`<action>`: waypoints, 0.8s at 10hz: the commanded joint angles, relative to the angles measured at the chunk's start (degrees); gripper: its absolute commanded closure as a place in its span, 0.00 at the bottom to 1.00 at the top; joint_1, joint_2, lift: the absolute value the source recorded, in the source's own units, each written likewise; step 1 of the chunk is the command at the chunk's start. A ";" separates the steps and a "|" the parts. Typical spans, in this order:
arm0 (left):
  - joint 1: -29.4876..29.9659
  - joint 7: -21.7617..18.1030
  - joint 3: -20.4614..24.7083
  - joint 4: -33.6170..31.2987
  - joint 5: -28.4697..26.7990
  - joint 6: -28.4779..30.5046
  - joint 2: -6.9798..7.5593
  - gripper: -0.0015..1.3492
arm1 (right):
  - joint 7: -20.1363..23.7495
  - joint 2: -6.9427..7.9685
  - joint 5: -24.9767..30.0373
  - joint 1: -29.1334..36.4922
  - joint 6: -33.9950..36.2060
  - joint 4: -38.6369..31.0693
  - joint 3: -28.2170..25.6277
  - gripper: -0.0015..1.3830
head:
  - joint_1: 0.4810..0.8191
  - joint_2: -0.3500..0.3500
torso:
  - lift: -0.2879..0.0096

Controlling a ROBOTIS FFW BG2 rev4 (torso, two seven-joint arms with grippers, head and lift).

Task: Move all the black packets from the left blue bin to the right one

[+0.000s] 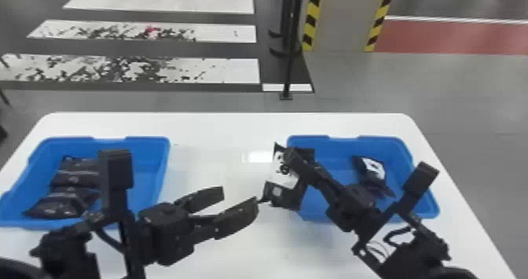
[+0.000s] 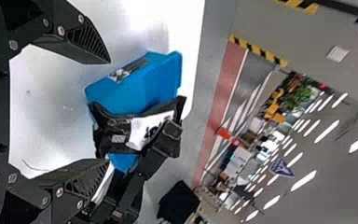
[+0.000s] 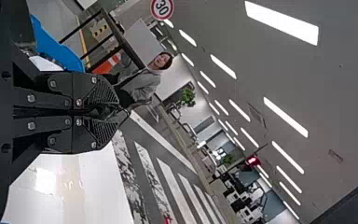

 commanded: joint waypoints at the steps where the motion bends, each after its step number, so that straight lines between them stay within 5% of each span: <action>1: 5.13 -0.19 3.78 -0.09 -1.41 -8.15 -1.59 0.11 | -0.41 -0.74 1.01 -4.16 -0.44 3.78 -0.91 0.92 | 0.63 0.45 | 0.50; 3: 9.91 0.07 8.01 -0.09 -4.72 -22.63 -4.14 0.11 | -1.11 -1.79 2.84 -8.24 -0.30 6.87 -1.71 0.92 | 0.63 0.49 | 0.50; 6: 13.85 0.86 12.81 -0.09 -7.58 -31.49 -7.48 0.11 | -2.61 -1.79 9.01 -9.78 1.81 9.27 -7.08 0.90 | 0.63 0.57 | 0.50; 7: 14.41 1.04 13.95 -0.09 -7.69 -31.92 -8.00 0.11 | -2.70 -1.79 9.93 -10.35 2.52 11.23 -8.34 0.72 | 0.63 0.57 | 0.50; 8: 14.83 1.13 14.63 -0.09 -7.69 -32.34 -8.27 0.11 | -2.78 -1.79 11.18 -10.21 1.81 11.66 -9.37 0.42 | 0.63 0.56 | 0.50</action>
